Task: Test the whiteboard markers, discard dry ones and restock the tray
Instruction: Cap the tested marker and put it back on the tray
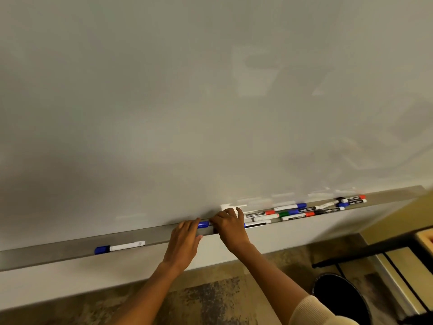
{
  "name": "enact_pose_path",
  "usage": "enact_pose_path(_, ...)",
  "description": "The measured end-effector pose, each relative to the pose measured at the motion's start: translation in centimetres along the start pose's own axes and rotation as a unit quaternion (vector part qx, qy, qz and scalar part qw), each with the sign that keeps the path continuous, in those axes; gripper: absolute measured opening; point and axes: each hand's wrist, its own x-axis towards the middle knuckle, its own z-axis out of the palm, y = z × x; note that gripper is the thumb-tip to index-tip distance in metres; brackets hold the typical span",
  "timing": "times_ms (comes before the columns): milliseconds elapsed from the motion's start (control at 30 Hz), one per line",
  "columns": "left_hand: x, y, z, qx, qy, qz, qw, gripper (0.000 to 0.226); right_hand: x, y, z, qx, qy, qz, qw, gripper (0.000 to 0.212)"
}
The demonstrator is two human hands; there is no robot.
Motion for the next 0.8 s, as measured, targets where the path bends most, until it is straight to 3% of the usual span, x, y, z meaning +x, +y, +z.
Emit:
enact_pose_path(133,1.1,3.1,0.5,-0.035,0.009,0.015,0.999,0.043,-1.1,2.4,-1.9,0.007,0.030,0.009,0.999,0.039)
enact_pose_path(300,3.0,7.4,1.2,-0.036,0.017,0.047,0.998,0.031,-2.8,7.1,-5.0,0.040,0.070,0.062,0.995,0.018)
enact_pose_path(467,3.8,12.5,3.4,-0.041,-0.004,0.045,0.998,0.035,-5.9,12.6,-7.2,0.144,0.106,0.211,0.961,0.048)
enact_pose_path(533,3.9,14.6,4.4,-0.054,-0.004,0.045,0.997,0.035,-7.2,14.4,-8.0,0.210,0.121,0.288,0.926,0.066)
enact_pose_path(600,4.3,17.1,5.4,-0.075,-0.007,0.048,0.996,0.034,-8.4,15.8,-9.4,0.343,0.112,0.358,0.861,0.078)
enact_pose_path(700,5.1,21.2,6.4,-0.091,-0.011,0.055,0.994,0.033,-9.7,17.8,-11.8,0.537,0.071,0.400,0.739,0.058)
enact_pose_path(800,6.1,25.8,7.3,-0.106,-0.012,0.075,0.992,0.032,-10.3,20.4,-12.4,0.595,0.086,0.397,0.693,0.046)
